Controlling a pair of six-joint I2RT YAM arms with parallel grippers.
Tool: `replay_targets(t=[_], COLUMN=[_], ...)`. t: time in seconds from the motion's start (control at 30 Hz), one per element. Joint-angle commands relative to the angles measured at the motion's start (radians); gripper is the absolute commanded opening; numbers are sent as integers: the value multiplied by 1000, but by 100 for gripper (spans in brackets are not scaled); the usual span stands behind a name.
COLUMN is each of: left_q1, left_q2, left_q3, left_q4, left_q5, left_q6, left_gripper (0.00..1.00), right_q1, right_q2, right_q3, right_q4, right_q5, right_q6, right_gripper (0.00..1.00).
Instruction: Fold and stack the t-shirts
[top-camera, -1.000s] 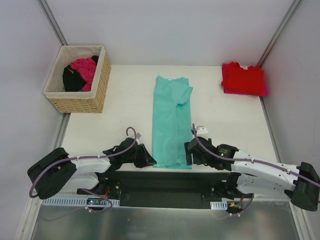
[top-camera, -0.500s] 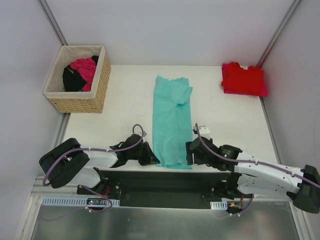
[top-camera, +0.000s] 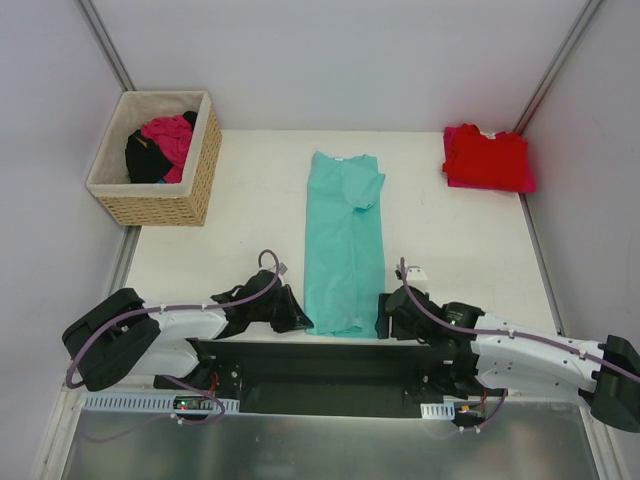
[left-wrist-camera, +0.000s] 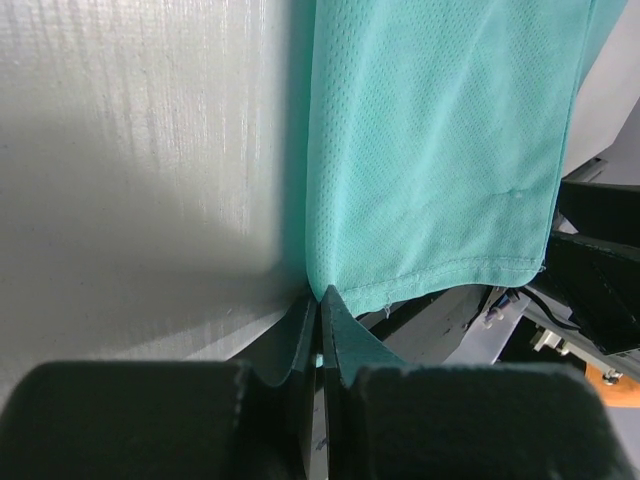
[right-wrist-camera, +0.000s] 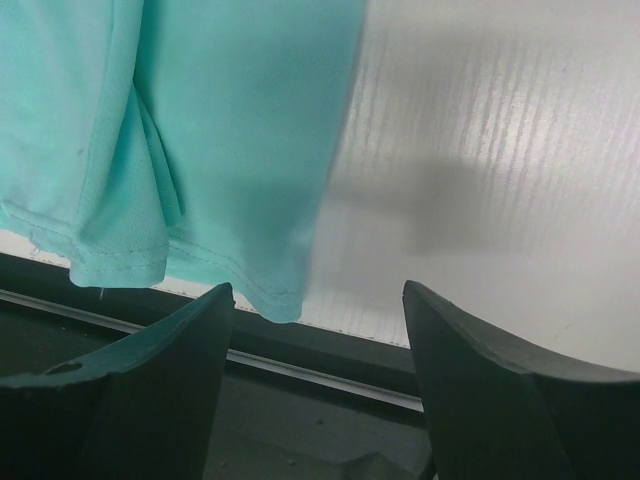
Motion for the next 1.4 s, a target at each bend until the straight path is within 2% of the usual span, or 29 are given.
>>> replay_targets(t=[0.0, 0.13, 0.37, 0.6, 0.9, 0.93, 0.97, 1.1, 1.37], left_q1=[8, 8, 8, 8, 10, 10, 10, 10, 8], left_q2=[-15, -15, -9, -4, 9, 13, 13, 10, -47], left_q3=[-20, -24, -20, -18, -13, -12, -12, 8, 161], left_q4=[-51, -52, -54, -55, -57, -57, -59, -75, -255], left_q5=[-40, -41, -43, -41, -44, -44, -44, -50, -96], left_q6=[11, 10, 5, 5, 2, 2, 2, 22, 128], left_gripper=[0, 0, 0, 0, 0, 0, 0, 0, 0], right_q1=[0, 0, -2, -8, -17, -19, -20, -20, -20], right_q2=[-3, 22, 80, 102, 123, 126, 135, 134, 112], right_q3=[-26, -52, -69, -70, -69, -66, -64, -60, 46], right_q4=[71, 99, 151, 175, 185, 186, 185, 188, 117], right_q5=[-19, -27, -48, -51, -65, -68, -68, -57, -18], right_q6=[66, 88, 99, 94, 86, 86, 85, 76, 8], right_gripper=[71, 69, 55, 50, 13, 4, 1, 0, 1])
